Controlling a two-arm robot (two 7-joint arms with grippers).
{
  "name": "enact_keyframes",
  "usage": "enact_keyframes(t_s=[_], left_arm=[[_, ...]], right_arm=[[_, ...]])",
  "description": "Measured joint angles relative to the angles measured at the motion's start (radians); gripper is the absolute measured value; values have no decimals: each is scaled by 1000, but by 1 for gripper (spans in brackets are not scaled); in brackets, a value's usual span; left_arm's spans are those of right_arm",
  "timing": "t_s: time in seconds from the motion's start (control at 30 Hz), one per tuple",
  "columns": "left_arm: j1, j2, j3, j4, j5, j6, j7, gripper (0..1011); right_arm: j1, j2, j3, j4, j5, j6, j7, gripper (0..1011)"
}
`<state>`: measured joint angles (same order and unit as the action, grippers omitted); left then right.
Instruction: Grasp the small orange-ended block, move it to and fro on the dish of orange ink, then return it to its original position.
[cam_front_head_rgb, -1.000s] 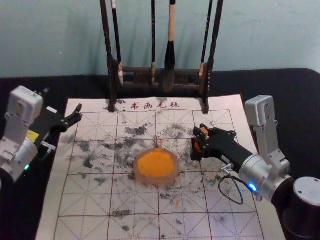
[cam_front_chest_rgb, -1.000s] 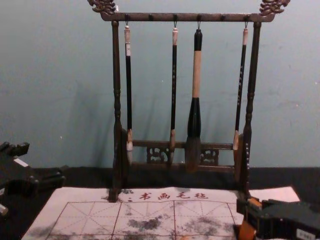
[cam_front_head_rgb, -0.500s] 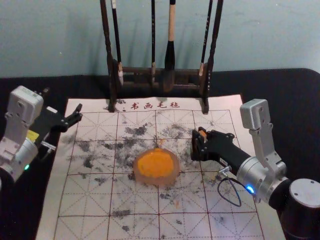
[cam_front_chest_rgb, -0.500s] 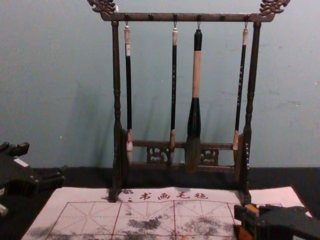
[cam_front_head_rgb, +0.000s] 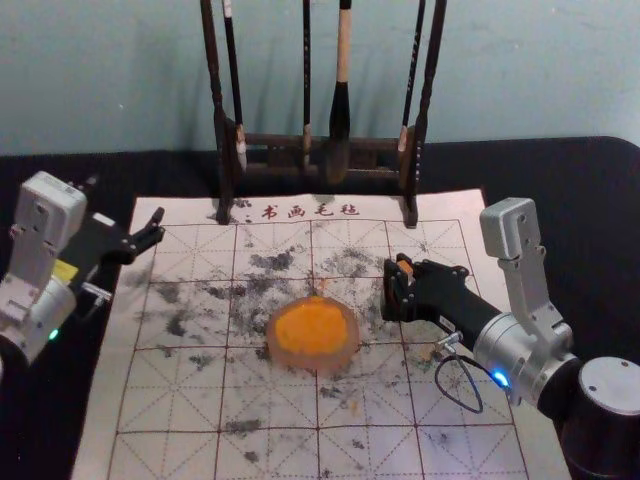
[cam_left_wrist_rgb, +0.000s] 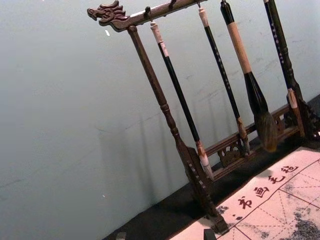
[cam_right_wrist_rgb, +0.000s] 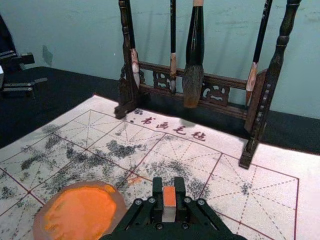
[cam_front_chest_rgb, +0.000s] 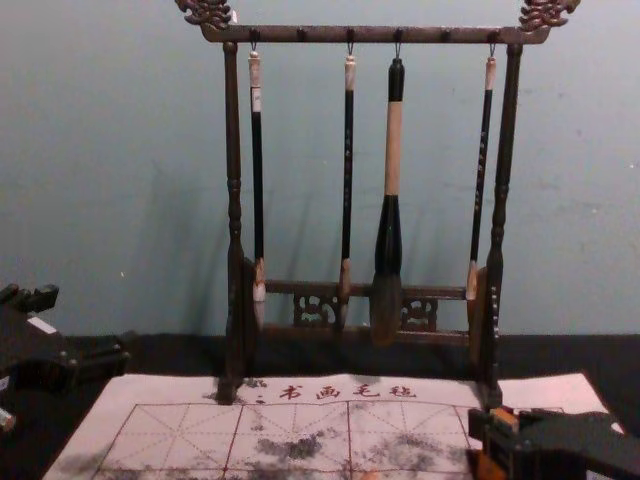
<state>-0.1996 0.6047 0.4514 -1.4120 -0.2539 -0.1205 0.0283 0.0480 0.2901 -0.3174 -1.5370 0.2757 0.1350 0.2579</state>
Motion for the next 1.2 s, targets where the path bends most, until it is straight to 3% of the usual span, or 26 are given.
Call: enact_keyframes(t_s=[0.23,0.3,0.33,0.53,0.9,1.0,1.2], left_arm=[[0,0,0,0,0,0,0,1001],[0,0,0,0,0,0,0,1001],[0,0,0,0,0,0,0,1001],[0,0,0,0,0,0,0,1001],[0,0,0,0,0,0,0,1001],[0,0,0,0,0,0,0,1001],[0,0,0,0,0,0,0,1001]], right_arm=[[-1,1,0,-1,2,0,0,334],[-1,1,0,-1,2,0,0,353],[-1,1,0,-1,2,0,0,435],[-1,1,0,-1,3,0,-1,638],[-1,-2,6,-10,7,-4,-1,950],[-1,-11,25,-37,22,-29,0,1002],[-2,-38,80,-79,57,-76,-26,1002]])
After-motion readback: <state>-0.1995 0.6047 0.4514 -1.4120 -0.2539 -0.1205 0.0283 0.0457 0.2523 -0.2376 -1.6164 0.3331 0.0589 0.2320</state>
